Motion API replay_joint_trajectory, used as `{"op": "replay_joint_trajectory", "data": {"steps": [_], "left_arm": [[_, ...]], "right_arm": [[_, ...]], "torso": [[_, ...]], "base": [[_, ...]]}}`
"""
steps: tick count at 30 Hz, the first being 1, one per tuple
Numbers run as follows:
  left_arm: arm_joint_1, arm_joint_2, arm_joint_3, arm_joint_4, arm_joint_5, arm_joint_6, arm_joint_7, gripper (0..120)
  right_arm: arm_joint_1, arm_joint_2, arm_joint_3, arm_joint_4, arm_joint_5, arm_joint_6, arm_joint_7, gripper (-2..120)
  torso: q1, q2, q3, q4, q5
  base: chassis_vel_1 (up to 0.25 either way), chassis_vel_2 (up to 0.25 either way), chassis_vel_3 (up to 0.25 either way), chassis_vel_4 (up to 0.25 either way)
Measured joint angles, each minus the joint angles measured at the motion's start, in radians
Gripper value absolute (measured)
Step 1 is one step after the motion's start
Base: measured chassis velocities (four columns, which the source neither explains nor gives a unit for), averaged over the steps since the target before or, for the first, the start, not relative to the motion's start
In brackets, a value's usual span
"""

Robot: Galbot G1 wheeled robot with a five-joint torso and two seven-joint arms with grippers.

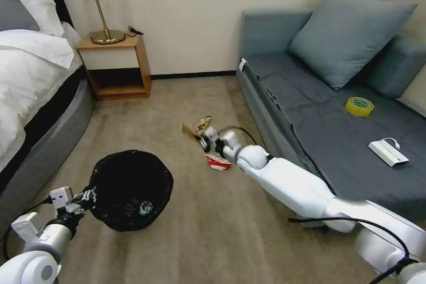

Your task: Pick up the trash bin, then pick up the garbage on the floor and place it into the trash bin.

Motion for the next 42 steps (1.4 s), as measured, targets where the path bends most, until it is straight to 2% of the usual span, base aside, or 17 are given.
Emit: {"op": "replay_joint_trajectory", "data": {"steps": [2,3,6,10,14,17,27,30,33,36,38,41,42], "left_arm": [[0.000,0.000,0.009,0.002,-0.005,0.005,0.000,5],[0.000,0.000,0.009,0.002,-0.005,0.005,0.000,5],[0.000,0.006,0.020,0.003,-0.013,0.009,0.000,5],[0.000,0.008,0.030,0.001,-0.021,0.014,0.000,5],[0.002,0.008,0.037,-0.008,-0.028,0.017,0.000,5],[0.011,0.010,0.037,-0.022,-0.039,0.020,0.000,5],[0.026,0.022,0.017,-0.047,-0.066,0.020,0.003,5],[0.025,0.021,0.021,-0.053,-0.071,0.024,0.003,5],[0.023,0.018,0.026,-0.056,-0.072,0.027,0.003,5],[0.019,0.005,0.035,-0.057,-0.068,0.031,0.002,5],[0.019,0.003,0.036,-0.057,-0.067,0.031,0.002,5],[0.017,-0.011,0.039,-0.062,-0.058,0.033,0.001,5],[0.017,-0.011,0.039,-0.062,-0.058,0.033,0.001,5]], "right_arm": [[-0.031,-0.017,-0.011,0.139,0.048,0.006,0.058,0],[-0.031,-0.017,-0.011,0.139,0.048,0.006,0.058,0],[-0.062,-0.017,-0.080,0.302,0.063,0.026,0.105,0],[-0.072,0.026,-0.161,0.361,0.055,0.029,0.127,0],[-0.084,0.082,-0.231,0.349,0.019,0.030,0.132,0],[-0.109,0.120,-0.276,0.281,-0.041,0.031,0.130,0],[-0.160,0.127,-0.270,0.163,-0.161,0.037,0.124,0],[-0.173,0.114,-0.258,0.156,-0.194,0.006,0.137,14],[-0.181,0.104,-0.248,0.162,-0.209,-0.019,0.145,21],[-0.194,0.081,-0.230,0.182,-0.236,-0.053,0.161,36],[-0.196,0.079,-0.228,0.184,-0.240,-0.056,0.163,38],[-0.209,0.049,-0.201,0.208,-0.333,-0.057,0.181,54],[-0.209,0.049,-0.201,0.208,-0.333,-0.057,0.181,54]], "torso": [[0.000,0.000,0.000,-0.0001,0.0002],[0.000,0.000,0.000,-0.0001,0.0002],[0.000,0.000,0.000,0.0000,0.0001],[0.000,0.000,0.000,0.0002,0.0000],[0.000,0.000,0.000,0.0003,0.0000],[0.000,0.000,0.000,0.0003,-0.0001],[0.000,0.000,0.000,0.0001,0.0001],[0.000,0.000,0.000,0.0000,0.0001],[0.000,0.000,0.000,0.0001,0.0001],[0.000,0.000,0.000,0.0000,0.0002],[0.000,0.000,0.000,0.0000,0.0002],[0.000,0.000,0.000,0.0001,0.0003],[0.000,0.000,0.000,0.0001,0.0003]], "base": [[0.000,0.000,0.000,0.000],[0.000,0.000,0.000,0.000],[0.000,0.000,0.000,0.000],[0.000,0.000,0.000,0.000],[0.000,0.000,0.000,0.000],[0.000,0.000,0.000,0.000],[0.000,0.000,0.000,0.000],[0.000,0.000,0.000,0.000],[0.000,0.000,0.000,0.000],[0.000,0.000,0.000,0.000],[0.000,0.000,0.000,0.000],[0.000,0.000,0.000,0.000],[0.000,0.000,0.000,0.000]]}}
